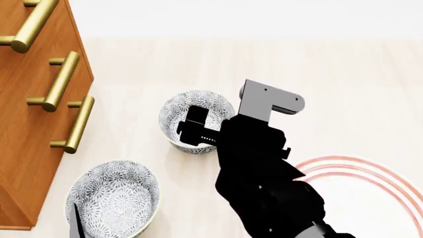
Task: Pick up the bowl and put it in the front on the plate.
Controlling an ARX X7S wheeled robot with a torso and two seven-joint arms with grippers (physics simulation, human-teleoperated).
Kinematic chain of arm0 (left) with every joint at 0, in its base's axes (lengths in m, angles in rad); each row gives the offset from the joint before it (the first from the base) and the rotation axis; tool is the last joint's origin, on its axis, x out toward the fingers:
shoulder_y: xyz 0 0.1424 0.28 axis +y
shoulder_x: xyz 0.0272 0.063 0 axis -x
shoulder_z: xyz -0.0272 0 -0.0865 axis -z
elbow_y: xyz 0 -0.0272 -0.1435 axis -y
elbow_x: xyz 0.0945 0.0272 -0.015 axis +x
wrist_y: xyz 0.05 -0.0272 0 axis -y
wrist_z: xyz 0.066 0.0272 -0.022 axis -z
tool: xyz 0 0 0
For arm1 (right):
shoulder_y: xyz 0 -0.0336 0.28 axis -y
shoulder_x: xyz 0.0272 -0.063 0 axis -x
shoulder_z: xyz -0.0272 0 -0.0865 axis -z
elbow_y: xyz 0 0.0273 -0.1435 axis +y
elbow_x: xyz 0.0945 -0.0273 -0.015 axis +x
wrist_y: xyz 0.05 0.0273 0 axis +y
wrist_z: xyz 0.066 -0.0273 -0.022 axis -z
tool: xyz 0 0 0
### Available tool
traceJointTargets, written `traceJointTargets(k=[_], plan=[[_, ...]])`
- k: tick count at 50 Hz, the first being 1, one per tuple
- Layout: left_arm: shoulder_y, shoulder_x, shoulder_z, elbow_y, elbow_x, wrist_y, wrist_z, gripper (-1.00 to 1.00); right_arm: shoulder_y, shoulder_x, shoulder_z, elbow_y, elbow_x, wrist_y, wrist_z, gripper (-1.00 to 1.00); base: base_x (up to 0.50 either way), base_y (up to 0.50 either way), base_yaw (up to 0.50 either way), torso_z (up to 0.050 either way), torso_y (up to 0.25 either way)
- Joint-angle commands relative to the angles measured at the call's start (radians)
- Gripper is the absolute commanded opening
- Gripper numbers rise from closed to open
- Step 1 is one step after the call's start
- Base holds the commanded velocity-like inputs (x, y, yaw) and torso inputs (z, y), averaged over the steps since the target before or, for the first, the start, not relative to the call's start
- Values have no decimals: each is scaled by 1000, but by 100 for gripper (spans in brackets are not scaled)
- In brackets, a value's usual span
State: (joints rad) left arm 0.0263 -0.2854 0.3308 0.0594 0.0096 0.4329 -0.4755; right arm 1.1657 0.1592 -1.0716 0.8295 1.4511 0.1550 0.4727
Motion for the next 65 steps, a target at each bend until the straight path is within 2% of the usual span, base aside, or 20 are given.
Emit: traceJointTargets(k=[1,58,59,65], plan=[[-2,6,-6,-2,8,-1,7,100,-10,-11,14,12,-5,-4,-18,100,0,0,0,0,0],[-7,-8,13,-8,-3,-1,-8,100,-28,-47,20,82,5,-20,-49,100,0,0,0,0,0],[-7,-8,13,-8,-3,0,-9,100,-27,-48,22,85,7,-20,-51,-100,0,0,0,0,0],[-8,-9,16,-10,-6,-1,-9,100,-24,-49,25,90,9,-23,-56,-100,0,0,0,0,0]])
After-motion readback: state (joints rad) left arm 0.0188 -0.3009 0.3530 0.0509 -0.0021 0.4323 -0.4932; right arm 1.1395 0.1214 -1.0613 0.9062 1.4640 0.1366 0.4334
